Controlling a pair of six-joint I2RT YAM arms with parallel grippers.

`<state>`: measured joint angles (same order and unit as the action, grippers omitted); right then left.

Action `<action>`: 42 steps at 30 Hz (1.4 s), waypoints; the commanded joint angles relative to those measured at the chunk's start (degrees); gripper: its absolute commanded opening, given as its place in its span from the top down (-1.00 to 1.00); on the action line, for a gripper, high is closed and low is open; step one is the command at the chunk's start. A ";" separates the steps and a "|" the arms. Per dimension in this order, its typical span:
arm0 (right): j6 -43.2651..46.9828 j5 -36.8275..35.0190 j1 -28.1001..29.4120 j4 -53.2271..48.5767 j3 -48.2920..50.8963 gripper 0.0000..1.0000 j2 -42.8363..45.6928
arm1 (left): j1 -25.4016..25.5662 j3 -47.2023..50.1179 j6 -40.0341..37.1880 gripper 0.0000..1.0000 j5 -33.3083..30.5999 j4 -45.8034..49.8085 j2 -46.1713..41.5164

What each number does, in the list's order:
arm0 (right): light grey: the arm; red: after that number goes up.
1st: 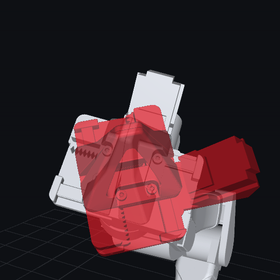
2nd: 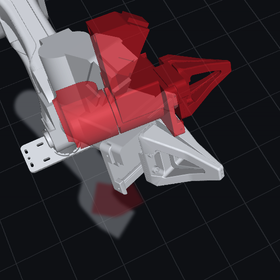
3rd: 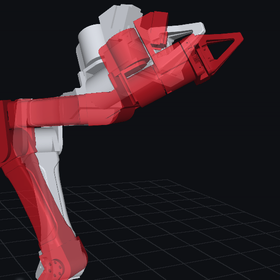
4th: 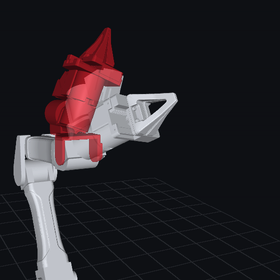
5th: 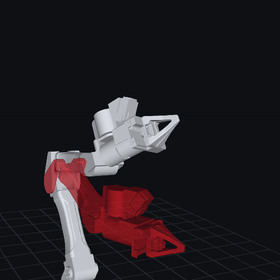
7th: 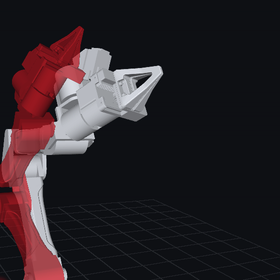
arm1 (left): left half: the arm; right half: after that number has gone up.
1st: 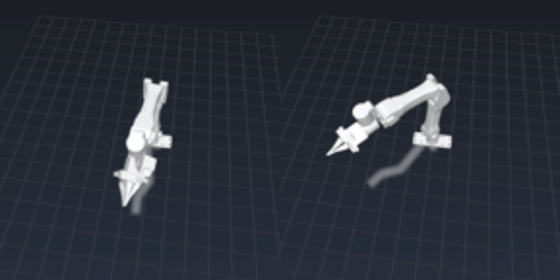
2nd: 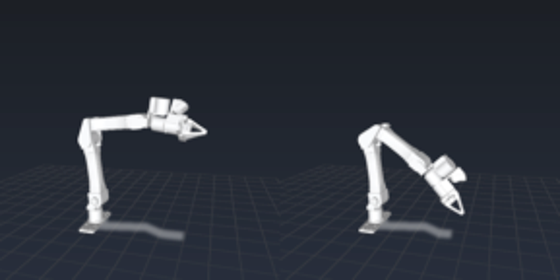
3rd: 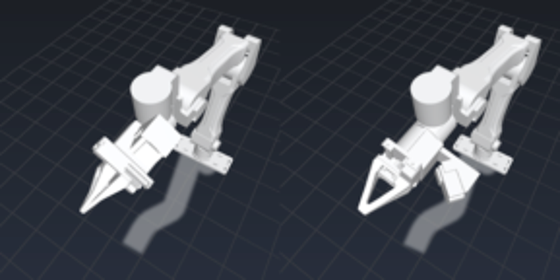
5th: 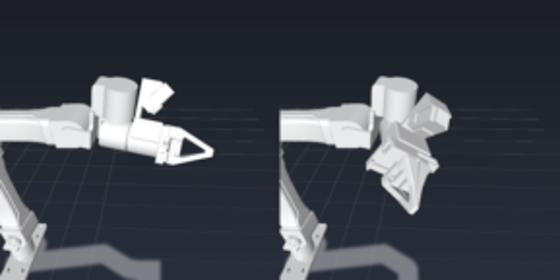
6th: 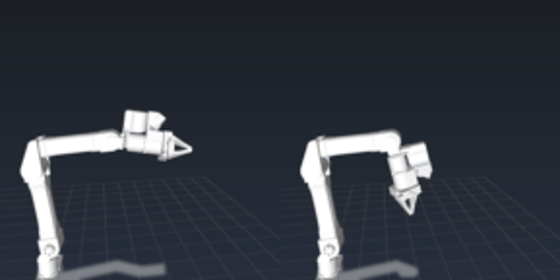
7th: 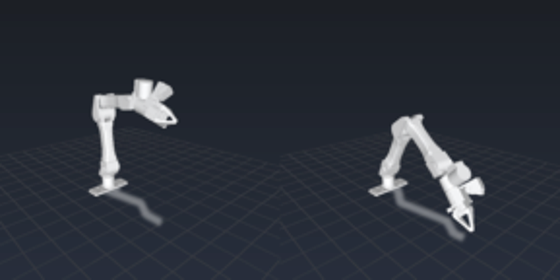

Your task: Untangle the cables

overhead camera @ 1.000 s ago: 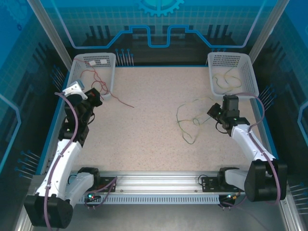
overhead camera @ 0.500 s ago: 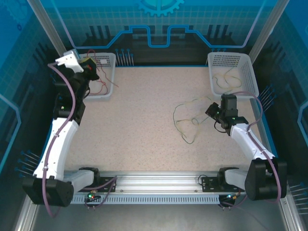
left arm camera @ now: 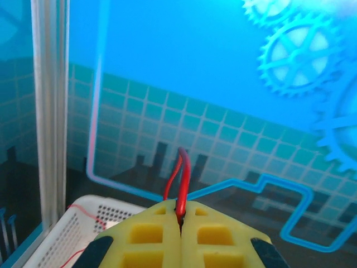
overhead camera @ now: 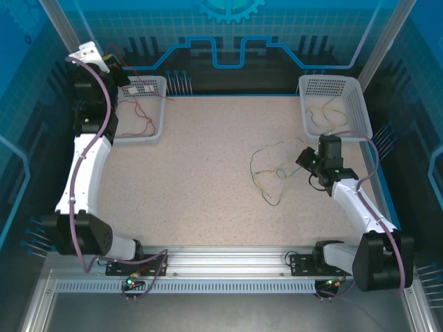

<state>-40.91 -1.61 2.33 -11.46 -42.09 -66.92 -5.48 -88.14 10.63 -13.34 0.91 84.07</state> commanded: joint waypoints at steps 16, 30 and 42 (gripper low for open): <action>1.89 -0.16 0.60 -0.17 -1.52 1.00 1.73 | 3.55 -20.22 1.19 1.00 -18.18 33.58 28.23; 2.85 -1.01 0.75 -1.55 -1.86 1.00 3.61 | 2.21 -33.88 2.83 1.00 -4.04 44.18 46.32; 2.47 -0.75 0.69 -0.82 -1.33 1.00 3.46 | -0.33 -41.47 4.67 1.00 4.84 47.91 54.23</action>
<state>-38.92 -1.67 2.33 -12.45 -42.11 -64.07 -4.86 -127.17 13.91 -11.86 44.99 135.72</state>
